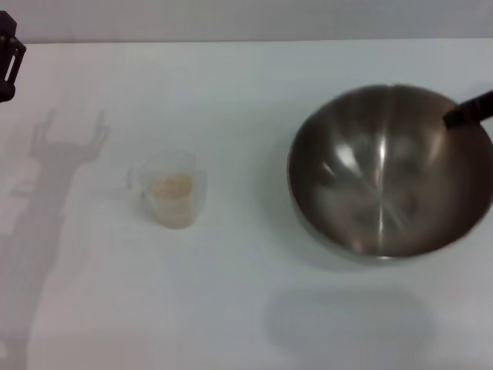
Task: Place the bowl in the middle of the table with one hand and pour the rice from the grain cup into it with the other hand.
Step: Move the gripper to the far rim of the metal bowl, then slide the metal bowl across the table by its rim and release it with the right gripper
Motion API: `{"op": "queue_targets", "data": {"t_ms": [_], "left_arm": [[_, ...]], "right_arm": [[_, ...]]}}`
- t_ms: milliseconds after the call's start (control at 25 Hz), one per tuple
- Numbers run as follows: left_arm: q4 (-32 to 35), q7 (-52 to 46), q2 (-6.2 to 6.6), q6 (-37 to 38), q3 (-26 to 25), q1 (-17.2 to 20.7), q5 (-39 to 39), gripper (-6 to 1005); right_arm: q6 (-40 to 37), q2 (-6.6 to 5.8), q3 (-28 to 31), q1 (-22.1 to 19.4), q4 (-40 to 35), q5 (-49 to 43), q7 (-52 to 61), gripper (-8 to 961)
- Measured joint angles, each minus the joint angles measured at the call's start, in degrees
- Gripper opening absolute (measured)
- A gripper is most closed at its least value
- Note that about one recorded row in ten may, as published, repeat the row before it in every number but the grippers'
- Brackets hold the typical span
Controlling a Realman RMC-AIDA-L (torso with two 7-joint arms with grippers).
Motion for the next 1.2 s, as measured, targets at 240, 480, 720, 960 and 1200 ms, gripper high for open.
{"op": "queue_targets", "data": {"t_ms": [240, 480, 720, 960, 1200], "left_arm": [[0.13, 0.06, 0.0, 0.16, 0.0, -0.18, 0.0, 823], [0.19, 0.13, 0.0, 0.54, -0.02, -0.32, 0.0, 822], [0.18, 0.14, 0.0, 0.65, -0.09, -0.34, 0.0, 822], [0.17, 0.14, 0.02, 0.65, -0.27, -0.34, 0.0, 822], [0.17, 0.14, -0.04, 0.65, -0.72, -0.42, 0.0, 821]], "right_arm": [[-1.05, 1.29, 0.36, -0.05, -3.47, 4.19, 0.18, 34], [-1.09, 1.52, -0.23, 0.41, -3.59, 8.39, 0.3, 35], [-2.8, 1.7, -0.63, 2.03, 1.9, 10.63, 0.34, 36], [-4.31, 1.71, -2.15, 3.36, 6.26, 11.12, 0.36, 37], [-5.6, 1.66, -2.77, 4.83, 10.57, 11.14, 0.38, 38]]}}
